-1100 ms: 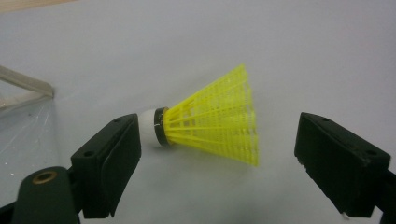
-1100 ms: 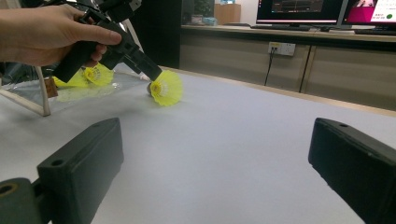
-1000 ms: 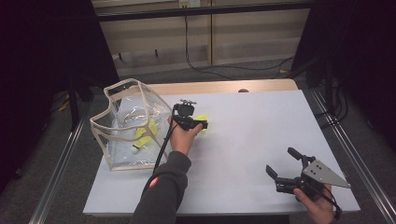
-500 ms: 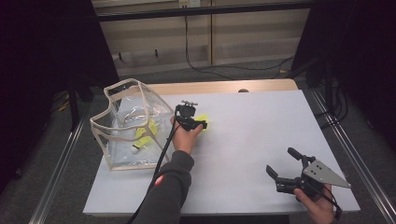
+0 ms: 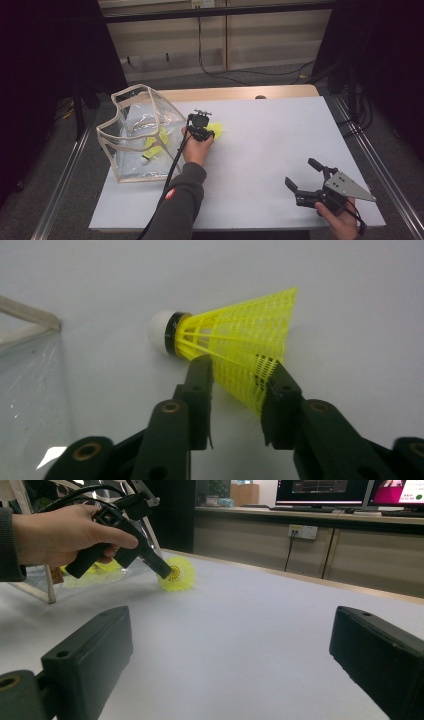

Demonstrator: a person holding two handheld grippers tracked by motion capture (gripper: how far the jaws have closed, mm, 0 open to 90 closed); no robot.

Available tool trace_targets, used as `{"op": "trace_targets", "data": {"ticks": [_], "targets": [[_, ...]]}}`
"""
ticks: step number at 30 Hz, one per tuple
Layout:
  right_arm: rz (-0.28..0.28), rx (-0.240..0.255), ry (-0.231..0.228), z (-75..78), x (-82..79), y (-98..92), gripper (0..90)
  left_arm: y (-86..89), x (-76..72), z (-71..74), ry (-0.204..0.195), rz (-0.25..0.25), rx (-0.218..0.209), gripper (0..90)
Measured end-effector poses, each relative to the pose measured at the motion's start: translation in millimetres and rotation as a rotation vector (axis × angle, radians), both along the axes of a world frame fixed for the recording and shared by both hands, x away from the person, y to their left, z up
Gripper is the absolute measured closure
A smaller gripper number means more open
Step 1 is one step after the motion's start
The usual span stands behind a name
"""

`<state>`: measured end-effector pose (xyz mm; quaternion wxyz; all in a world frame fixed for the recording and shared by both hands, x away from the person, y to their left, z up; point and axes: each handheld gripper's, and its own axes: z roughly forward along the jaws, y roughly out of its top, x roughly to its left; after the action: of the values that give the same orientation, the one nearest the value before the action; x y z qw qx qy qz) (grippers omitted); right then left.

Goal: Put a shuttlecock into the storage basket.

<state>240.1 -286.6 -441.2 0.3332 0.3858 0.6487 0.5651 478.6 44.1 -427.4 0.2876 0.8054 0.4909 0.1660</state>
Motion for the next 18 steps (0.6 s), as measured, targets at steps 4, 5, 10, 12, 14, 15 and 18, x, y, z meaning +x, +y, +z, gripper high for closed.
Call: {"op": "trace_targets", "data": {"ticks": [4, 5, 10, 12, 14, 15, 18], "targets": [[0.003, -0.004, -0.003, 0.2, -0.2, 0.8, 3.2, 7.5, -1.2, 0.3, 0.022, 0.019, -0.018, 87.9], [0.002, -0.004, -0.003, 0.2, -0.2, 0.7, 3.2, 8.4, -1.4, 0.5, 0.032, 0.021, -0.032, 88.9], [0.000, 0.000, -0.001, 0.3, -0.2, -0.1, 3.2, 9.4, -4.5, 7.7, 0.064, 0.004, -0.091, 89.9], [-0.001, -0.001, -0.001, 0.3, -0.4, -0.3, 3.2, 9.8, -5.3, 11.3, 0.086, -0.009, -0.121, 90.0], [0.000, -0.002, -0.003, 0.5, -0.7, -0.3, 3.2, 10.9, -7.0, 15.2, 0.097, -0.017, -0.151, 90.0], [0.001, 0.000, -0.003, 0.6, -0.9, -0.1, 3.2, 11.6, -7.8, 17.3, 0.102, -0.025, -0.159, 90.0], [0.000, -0.003, -0.003, 0.4, -0.7, -0.3, 3.2, 13.8, -10.5, 23.7, 0.121, -0.048, -0.174, 90.0]]}}
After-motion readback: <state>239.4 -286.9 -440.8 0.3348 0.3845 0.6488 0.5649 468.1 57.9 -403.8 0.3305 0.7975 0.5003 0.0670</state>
